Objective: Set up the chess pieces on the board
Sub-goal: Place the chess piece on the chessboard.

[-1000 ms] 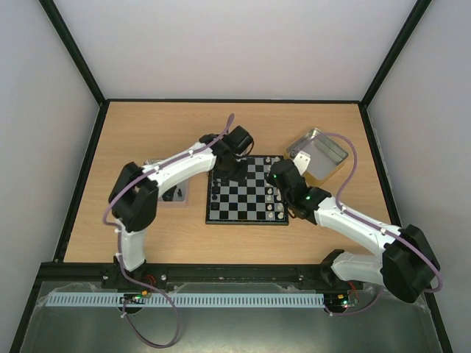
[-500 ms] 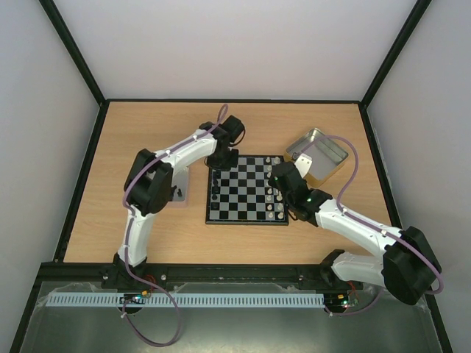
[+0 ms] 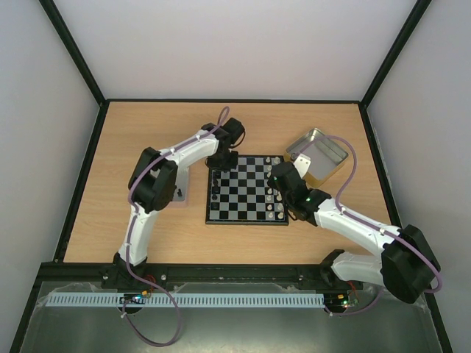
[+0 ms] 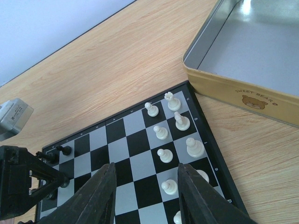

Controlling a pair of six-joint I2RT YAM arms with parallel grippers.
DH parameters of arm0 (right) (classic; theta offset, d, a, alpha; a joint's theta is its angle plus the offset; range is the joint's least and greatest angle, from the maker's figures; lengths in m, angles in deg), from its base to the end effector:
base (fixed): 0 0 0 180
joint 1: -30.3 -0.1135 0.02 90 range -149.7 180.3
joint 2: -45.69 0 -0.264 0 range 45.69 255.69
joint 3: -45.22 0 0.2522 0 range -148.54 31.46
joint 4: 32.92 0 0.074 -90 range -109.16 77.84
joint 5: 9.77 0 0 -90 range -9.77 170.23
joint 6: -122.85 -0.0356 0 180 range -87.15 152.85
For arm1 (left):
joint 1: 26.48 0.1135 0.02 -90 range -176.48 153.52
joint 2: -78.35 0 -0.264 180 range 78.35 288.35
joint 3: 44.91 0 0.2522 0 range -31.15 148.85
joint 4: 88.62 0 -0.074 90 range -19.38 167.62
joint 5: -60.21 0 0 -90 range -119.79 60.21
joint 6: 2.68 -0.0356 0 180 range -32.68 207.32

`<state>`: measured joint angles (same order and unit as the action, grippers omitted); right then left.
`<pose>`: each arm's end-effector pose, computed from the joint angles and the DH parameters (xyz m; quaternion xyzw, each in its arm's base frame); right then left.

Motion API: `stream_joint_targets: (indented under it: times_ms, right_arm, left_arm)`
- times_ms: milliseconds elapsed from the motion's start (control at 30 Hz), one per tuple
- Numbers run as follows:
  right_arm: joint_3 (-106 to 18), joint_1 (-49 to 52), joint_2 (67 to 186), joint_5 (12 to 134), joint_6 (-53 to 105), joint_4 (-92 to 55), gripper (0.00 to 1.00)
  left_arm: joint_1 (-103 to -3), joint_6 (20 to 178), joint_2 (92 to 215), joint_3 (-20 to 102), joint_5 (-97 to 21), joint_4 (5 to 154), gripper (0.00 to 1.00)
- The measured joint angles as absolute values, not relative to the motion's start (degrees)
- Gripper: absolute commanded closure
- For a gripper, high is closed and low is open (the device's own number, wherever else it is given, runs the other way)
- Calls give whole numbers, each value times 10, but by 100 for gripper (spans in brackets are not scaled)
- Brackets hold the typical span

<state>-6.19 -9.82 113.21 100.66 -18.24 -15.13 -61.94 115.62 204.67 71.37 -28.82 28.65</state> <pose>0.1995 0.1519 0.2276 0.1660 0.8566 0.2212 0.4356 0.3727 -0.2647 0.1776 0.0605 0.9868 -0.0720 0.1316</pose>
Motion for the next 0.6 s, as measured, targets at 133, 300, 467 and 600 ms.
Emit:
stream_joint_targets:
  times_ms: [133, 300, 467, 600]
  right_arm:
    - [-62, -98, 1133, 1005, -183, -151, 64]
    - [-62, -98, 1133, 1005, -185, -151, 64]
    - [-62, -98, 1134, 1002, -186, -151, 64]
    - [-62, -98, 1135, 1001, -187, -151, 64]
  left_arm:
    - [-618, 1155, 2052, 723, -282, 287, 87]
    - [-616, 1153, 2059, 731, -279, 289, 85]
    - [-614, 1149, 2071, 739, -278, 290, 80]
    - [-614, 1147, 2072, 741, -278, 290, 77]
